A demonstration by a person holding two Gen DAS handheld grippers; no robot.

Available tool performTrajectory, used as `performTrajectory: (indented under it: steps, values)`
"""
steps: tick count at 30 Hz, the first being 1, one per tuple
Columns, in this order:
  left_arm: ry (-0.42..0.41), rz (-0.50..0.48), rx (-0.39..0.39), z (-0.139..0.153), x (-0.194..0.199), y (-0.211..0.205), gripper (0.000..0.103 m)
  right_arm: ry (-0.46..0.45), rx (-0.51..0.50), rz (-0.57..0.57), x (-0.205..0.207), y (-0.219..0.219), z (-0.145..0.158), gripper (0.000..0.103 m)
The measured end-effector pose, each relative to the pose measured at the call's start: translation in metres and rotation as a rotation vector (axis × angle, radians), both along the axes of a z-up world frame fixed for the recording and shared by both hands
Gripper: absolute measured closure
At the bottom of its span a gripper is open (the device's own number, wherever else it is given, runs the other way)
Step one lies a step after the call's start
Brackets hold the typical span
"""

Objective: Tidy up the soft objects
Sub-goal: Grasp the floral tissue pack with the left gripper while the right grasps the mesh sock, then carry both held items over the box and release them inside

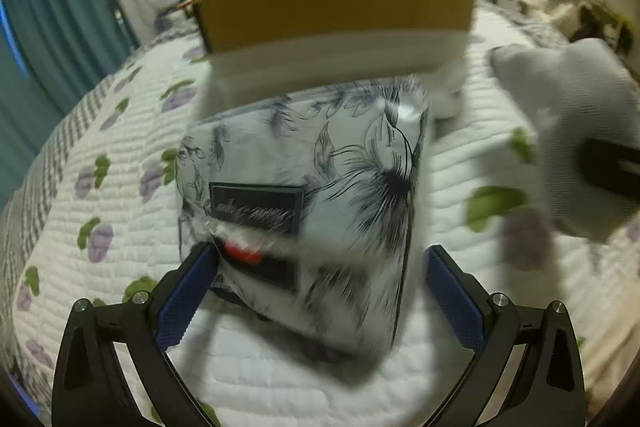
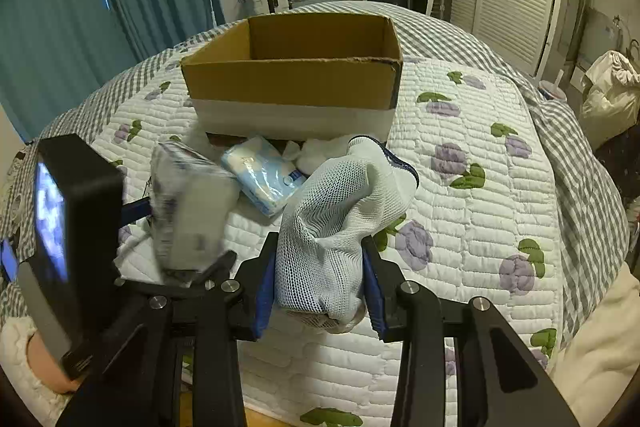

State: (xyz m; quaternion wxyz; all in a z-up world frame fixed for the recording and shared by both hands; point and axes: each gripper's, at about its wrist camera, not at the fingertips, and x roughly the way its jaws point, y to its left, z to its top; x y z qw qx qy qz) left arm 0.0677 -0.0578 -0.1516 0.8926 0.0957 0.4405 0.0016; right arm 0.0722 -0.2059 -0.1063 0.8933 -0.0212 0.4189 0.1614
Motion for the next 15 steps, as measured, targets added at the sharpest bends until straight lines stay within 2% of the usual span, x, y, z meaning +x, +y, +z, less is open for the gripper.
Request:
performTrajectory:
  steps: [3,8,10,11,13,15]
  values:
    - [-0.014,0.024,-0.035,0.001,0.002,0.010,0.001,0.012,-0.003,-0.001,0.004,-0.001,-0.006,0.065]
    - [-0.054,0.039,-0.098,0.014,-0.006,0.025,0.023,0.024,-0.002,0.004,0.004,0.000,-0.010,0.065]
    - [-0.071,0.040,-0.124,0.024,-0.014,0.031,0.038,0.018,-0.002,0.007,0.002,0.000,-0.007,0.065]
    - [-0.079,0.041,-0.133,0.029,-0.016,0.034,0.040,0.014,0.000,0.007,0.001,0.001,-0.005,0.065]
    - [-0.097,0.039,-0.153,0.042,-0.023,0.040,0.051,0.000,0.005,0.010,-0.003,0.002,0.002,0.065]
    - [-0.117,0.029,-0.173,0.056,-0.030,0.044,0.055,-0.017,0.008,0.016,-0.008,0.005,0.011,0.065]
